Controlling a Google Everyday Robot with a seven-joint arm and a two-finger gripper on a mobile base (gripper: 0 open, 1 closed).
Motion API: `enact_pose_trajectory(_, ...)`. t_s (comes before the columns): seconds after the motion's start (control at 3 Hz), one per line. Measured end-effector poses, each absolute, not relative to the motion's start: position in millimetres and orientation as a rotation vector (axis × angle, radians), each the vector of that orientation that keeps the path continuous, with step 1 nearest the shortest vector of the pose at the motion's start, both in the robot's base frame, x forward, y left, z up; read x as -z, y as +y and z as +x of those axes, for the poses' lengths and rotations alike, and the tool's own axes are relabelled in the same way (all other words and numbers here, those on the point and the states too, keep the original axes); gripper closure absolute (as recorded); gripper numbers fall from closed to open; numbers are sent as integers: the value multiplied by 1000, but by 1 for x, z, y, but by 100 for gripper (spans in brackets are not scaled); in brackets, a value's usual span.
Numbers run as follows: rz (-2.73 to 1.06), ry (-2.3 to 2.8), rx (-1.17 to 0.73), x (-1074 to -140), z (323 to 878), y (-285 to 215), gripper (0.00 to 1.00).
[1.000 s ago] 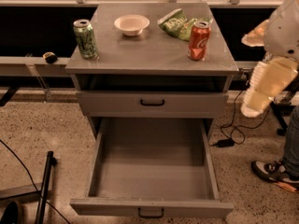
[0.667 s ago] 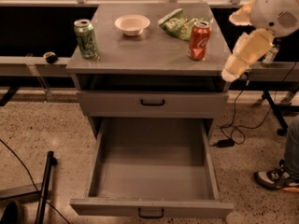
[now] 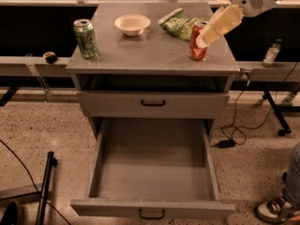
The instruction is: Place coke can into middle drawer
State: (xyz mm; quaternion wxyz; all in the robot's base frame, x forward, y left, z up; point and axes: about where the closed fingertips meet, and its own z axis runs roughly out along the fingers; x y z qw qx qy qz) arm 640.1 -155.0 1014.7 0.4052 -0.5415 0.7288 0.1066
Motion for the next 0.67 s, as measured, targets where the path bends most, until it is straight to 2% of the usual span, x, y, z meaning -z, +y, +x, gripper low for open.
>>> enact_pose_trajectory(0.67, -1143, 1889, -317, -993, 725, -145, 0)
